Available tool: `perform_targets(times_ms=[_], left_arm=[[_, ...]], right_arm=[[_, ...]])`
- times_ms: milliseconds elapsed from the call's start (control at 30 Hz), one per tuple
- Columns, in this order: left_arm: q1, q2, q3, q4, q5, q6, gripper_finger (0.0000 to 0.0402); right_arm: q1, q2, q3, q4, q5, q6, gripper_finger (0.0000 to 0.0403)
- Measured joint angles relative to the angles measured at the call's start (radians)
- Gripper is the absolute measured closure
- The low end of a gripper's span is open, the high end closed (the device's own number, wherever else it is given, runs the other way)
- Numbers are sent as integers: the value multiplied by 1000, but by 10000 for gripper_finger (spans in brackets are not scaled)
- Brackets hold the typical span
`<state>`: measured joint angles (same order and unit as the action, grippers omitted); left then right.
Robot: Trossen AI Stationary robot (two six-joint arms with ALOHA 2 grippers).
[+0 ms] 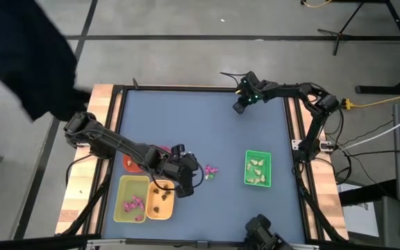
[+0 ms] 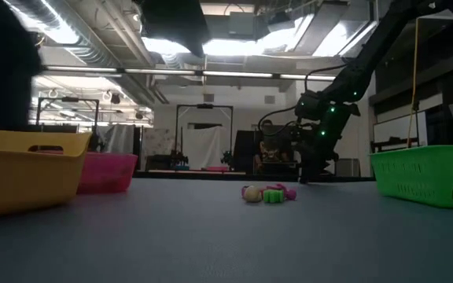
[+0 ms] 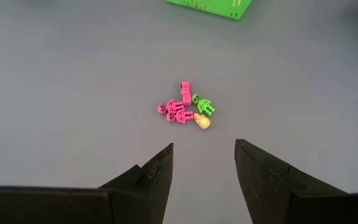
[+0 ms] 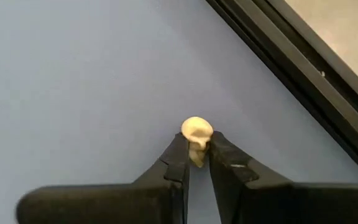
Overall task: Sort Halloween decoration
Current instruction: Put the white skull toy into the orange bowl
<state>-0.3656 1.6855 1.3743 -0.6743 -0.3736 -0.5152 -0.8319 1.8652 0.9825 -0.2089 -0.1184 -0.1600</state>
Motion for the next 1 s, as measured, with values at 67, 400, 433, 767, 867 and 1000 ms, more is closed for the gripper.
perform_targets(times_ms=[67,400,433,767,867,1000], left_arm=[[-2,-26,0,-25,2,-3,246],[-10,-153,0,-97,-37,-7,246],[-10,-158,0,-98,-40,-6,246],[-5,-157,1,-104,-55,10,246],[-5,-157,1,-103,-65,30,246],[-2,-150,1,-101,-65,62,246]], right_arm=[[-1,-5,0,0,-25,12,358],[3,-39,-5,-12,-189,37,366],[3,-39,-5,-12,-211,37,366],[143,-43,-5,6,-382,37,366],[228,-43,-4,40,-399,48,366],[348,-44,-4,131,-401,109,366]])
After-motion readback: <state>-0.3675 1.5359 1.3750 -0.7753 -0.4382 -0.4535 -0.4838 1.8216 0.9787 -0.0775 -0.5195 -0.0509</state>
